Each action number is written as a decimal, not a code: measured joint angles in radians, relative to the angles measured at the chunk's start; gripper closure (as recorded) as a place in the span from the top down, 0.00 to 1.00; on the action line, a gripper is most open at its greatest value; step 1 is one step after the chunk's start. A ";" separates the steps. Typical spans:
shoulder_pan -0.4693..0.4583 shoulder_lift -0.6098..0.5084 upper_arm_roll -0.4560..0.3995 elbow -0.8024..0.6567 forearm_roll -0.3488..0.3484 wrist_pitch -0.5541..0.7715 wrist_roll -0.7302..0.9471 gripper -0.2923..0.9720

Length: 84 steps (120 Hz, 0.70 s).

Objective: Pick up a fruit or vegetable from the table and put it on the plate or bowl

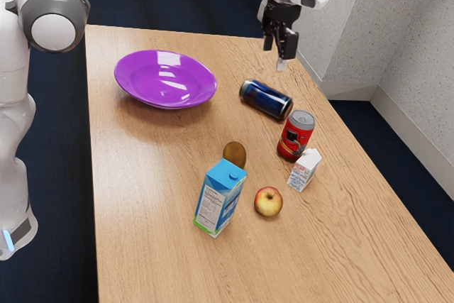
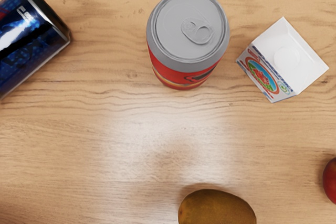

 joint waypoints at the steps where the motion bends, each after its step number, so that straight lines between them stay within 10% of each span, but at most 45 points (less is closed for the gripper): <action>1: 0.000 0.000 0.000 0.000 0.000 0.001 0.000 0.77; 84: -0.023 0.013 -0.161 0.022 0.005 0.018 0.005 0.77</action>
